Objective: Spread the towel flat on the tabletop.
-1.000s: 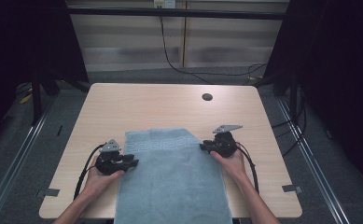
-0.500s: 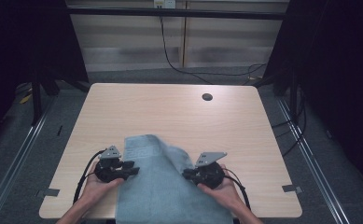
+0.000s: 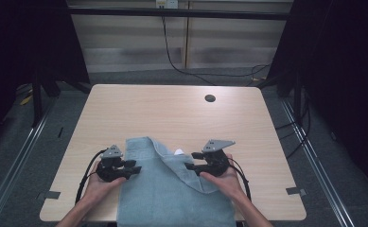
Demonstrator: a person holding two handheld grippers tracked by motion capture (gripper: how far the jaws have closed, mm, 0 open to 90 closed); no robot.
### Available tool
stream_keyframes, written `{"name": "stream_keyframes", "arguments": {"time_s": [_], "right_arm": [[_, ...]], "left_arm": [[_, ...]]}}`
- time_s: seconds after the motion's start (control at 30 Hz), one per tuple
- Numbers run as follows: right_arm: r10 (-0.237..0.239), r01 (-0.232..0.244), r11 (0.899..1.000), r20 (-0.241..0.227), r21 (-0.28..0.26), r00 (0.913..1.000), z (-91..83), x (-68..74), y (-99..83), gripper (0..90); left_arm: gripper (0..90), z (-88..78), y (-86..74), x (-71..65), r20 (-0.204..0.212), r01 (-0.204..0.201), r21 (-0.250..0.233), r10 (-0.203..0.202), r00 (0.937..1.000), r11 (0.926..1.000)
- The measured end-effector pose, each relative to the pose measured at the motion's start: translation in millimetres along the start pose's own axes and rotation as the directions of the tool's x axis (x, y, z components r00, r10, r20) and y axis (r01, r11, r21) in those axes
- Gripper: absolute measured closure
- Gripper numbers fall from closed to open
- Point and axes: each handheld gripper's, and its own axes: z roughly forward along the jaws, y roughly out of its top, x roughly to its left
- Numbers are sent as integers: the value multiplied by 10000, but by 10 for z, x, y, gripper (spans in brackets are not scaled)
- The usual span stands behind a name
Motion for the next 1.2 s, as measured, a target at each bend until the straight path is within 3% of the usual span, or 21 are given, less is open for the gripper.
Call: {"name": "stream_keyframes", "arguments": {"time_s": [0.1,0.2,0.3,0.43,0.57,0.67,0.77,0.83,0.9,1.0,1.13,1.2], "right_arm": [[143,-143,9995,-8,290,9999,165,-118,3,366],[459,-440,9978,-388,491,9982,301,-191,-26,367],[178,-131,9979,-744,632,9971,338,-155,-35,498],[-121,150,9988,-623,467,9980,324,-71,-13,761],[23,-25,9999,-132,-116,9999,206,-81,43,822],[257,-236,9990,575,-376,9980,61,-216,79,836],[753,-653,9948,1309,-784,9885,-128,-457,118,840],[1004,-836,9919,1856,-959,9775,-248,-623,133,841],[1137,-936,9909,2289,-970,9668,-335,-782,126,840],[1474,-1291,9878,2562,-867,9553,-356,-961,61,839],[1496,-1457,9887,2696,-344,9513,-265,-1002,-75,808],[1474,-1528,9882,2943,-47,9443,-239,-995,-125,716]], "left_arm": [[595,0,-2,8,21,6,-24,-6,10000,10000],[595,-1,-5,21,126,61,-48,-60,9999,10000],[596,3,-5,31,174,116,-76,-115,9998,9999],[595,8,-3,29,142,88,-97,-87,9999,9999],[595,10,-3,32,155,118,-124,-116,9998,9999],[596,13,-2,33,147,137,-139,-135,9998,9998],[596,13,2,38,155,98,-102,-96,9998,9999],[596,16,3,41,143,81,-114,-80,9999,9999],[595,23,5,41,165,81,-140,-79,9998,9999],[591,46,10,21,366,-30,-159,36,9993,9999],[584,57,17,-44,468,-266,-7,266,9986,9996],[574,51,21,-56,570,-241,53,238,9981,9997]]}}
